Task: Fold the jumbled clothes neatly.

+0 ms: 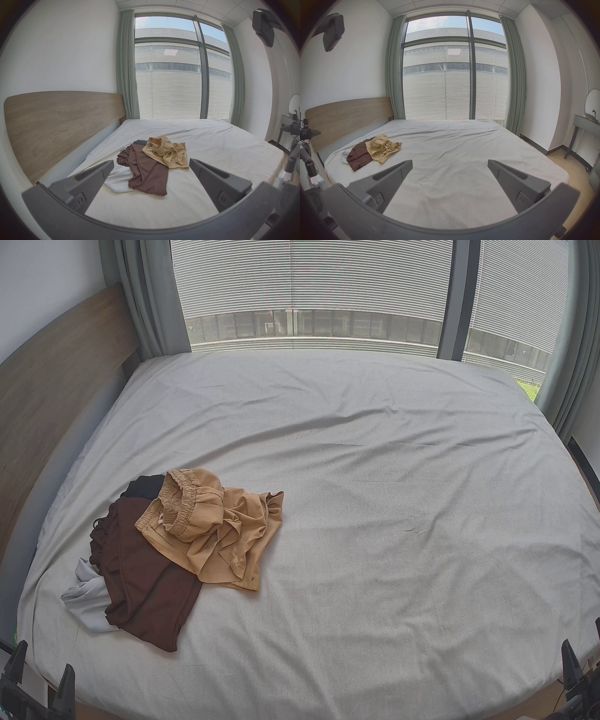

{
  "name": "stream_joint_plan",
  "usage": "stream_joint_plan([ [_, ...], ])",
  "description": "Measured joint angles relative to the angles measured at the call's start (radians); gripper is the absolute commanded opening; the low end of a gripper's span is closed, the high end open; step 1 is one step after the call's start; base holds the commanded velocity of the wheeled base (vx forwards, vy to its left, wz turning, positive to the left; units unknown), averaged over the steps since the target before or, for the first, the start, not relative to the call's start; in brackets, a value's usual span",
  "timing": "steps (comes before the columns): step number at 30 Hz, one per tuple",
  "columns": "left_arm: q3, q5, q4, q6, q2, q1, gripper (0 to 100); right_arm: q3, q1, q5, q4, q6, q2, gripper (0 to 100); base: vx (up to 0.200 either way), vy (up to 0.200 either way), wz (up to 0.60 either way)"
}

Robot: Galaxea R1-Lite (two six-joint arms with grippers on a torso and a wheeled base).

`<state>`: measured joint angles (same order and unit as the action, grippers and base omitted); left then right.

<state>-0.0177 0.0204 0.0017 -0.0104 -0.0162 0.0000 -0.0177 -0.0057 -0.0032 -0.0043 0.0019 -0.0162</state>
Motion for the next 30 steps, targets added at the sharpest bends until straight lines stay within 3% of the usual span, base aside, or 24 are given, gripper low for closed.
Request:
stream_joint_plan([
  [30,0.0,-0.002,-0.006,0.028,0.0,0.002,100,0.0,0.0,0.0,0.0,0.001,0.0,100,0.0,0.0,0.0],
])
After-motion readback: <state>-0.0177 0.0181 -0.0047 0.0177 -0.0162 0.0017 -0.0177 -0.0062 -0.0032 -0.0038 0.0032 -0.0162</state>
